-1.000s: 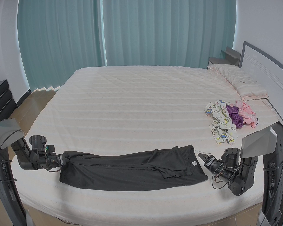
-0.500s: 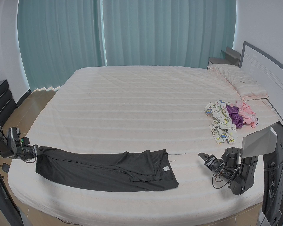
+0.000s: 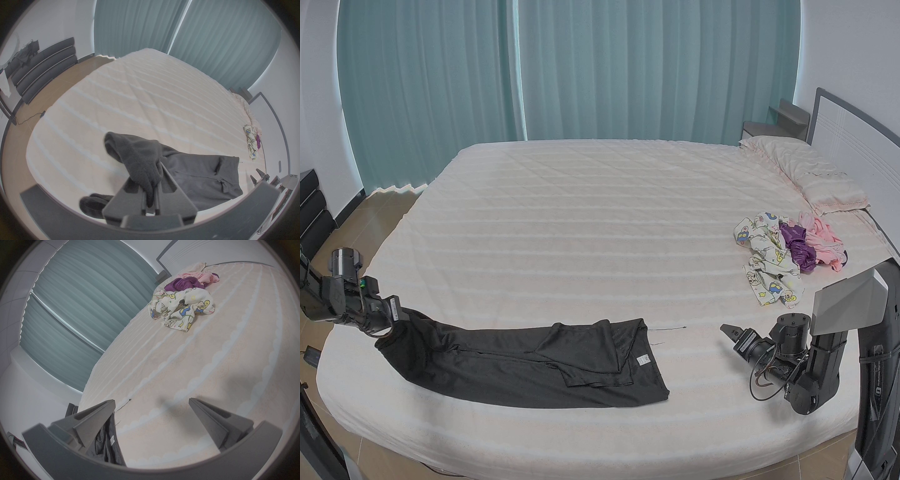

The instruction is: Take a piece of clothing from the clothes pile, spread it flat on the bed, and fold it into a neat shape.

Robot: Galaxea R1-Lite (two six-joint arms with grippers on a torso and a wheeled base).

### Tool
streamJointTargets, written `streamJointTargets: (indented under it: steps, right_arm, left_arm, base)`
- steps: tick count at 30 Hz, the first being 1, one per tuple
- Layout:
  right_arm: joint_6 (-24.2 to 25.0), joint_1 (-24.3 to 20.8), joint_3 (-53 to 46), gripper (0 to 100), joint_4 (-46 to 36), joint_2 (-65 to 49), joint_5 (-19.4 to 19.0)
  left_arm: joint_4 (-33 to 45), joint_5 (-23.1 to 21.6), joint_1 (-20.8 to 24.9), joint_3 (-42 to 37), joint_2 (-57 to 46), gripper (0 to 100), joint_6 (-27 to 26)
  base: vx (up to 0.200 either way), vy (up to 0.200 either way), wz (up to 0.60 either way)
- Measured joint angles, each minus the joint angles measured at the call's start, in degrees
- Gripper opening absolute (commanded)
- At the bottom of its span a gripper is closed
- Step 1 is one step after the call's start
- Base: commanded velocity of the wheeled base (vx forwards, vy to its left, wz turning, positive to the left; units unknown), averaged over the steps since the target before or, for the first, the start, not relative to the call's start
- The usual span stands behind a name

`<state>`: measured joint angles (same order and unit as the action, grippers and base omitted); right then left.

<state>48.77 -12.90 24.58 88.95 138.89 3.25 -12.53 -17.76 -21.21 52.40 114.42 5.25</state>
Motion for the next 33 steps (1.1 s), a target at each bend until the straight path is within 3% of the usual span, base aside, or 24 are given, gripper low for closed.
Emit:
streamJointTargets:
  steps: [9,19,33]
  right_arm:
    - [0.00,-0.11,-0.02,100,0.00,-0.16,0.00]
    - [0.00,-0.20,0.09,100,0.02,-0.27,-0.02]
    - [0.00,-0.41,0.12,100,0.02,-0.35,-0.02]
  left_arm:
    - [0.39,10.95,18.91,-2.27,-4.75,0,13.87]
    - [0.94,18.76,34.99,-0.66,-5.71,0,25.76]
    - [1.05,21.48,41.68,2.58,-2.33,0,28.82]
  base:
    - [0.000,0.000,0.00]
    - [0.000,0.000,0.00]
    - [0.000,-0.186,0.00]
